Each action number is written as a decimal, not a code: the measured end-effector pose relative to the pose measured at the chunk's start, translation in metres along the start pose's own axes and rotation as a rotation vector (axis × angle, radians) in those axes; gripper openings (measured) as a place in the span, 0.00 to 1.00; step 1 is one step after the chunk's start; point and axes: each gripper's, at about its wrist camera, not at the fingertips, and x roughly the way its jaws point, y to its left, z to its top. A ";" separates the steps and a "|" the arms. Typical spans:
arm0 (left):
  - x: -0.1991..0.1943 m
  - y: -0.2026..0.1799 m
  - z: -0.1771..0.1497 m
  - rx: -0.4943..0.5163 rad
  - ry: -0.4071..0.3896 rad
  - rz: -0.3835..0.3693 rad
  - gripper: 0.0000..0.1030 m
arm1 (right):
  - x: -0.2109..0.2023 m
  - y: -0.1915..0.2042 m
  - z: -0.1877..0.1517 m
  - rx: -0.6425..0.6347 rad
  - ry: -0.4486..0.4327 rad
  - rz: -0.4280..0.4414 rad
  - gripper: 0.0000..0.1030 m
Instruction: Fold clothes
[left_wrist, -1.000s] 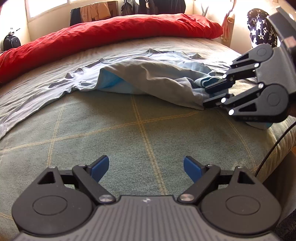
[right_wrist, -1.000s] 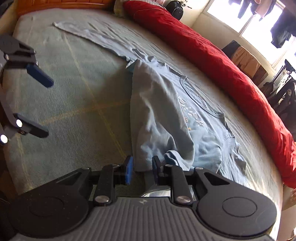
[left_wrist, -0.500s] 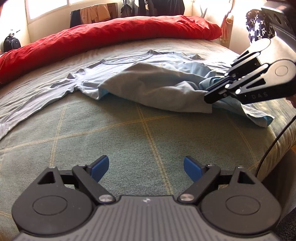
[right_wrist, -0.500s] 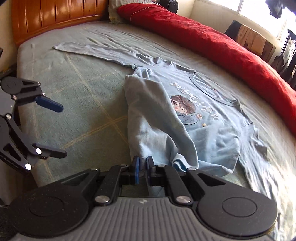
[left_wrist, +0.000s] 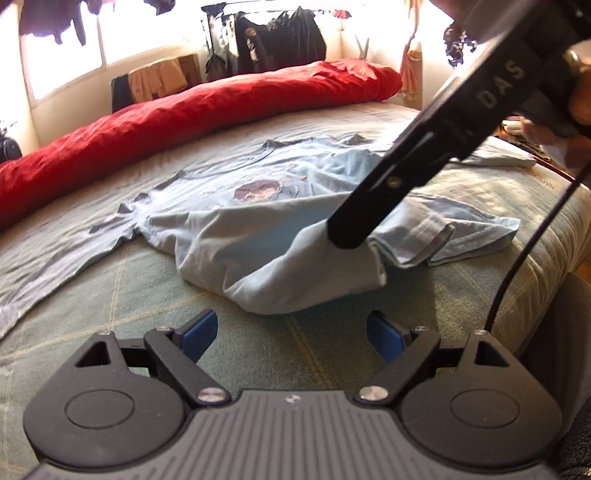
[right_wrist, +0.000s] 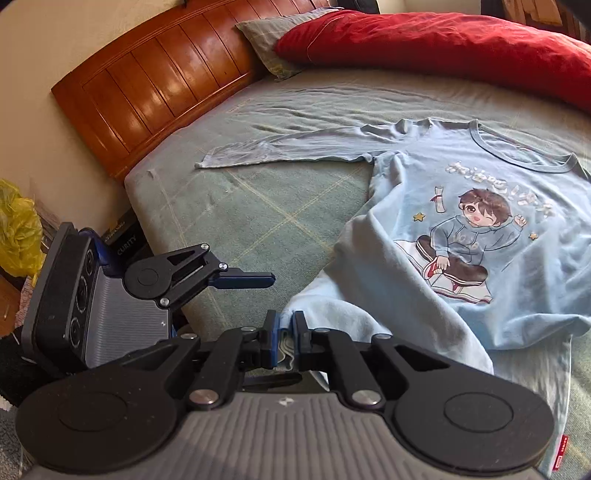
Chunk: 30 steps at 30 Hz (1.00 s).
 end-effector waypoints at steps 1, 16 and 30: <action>0.000 -0.005 -0.002 0.043 -0.030 0.023 0.85 | 0.002 0.000 0.000 0.008 0.006 0.005 0.09; 0.030 -0.043 -0.014 0.530 -0.116 0.163 0.52 | -0.017 -0.011 -0.030 0.068 0.050 -0.111 0.46; -0.009 -0.019 0.004 0.402 -0.192 0.169 0.03 | -0.027 -0.011 -0.116 -0.244 0.129 -0.582 0.59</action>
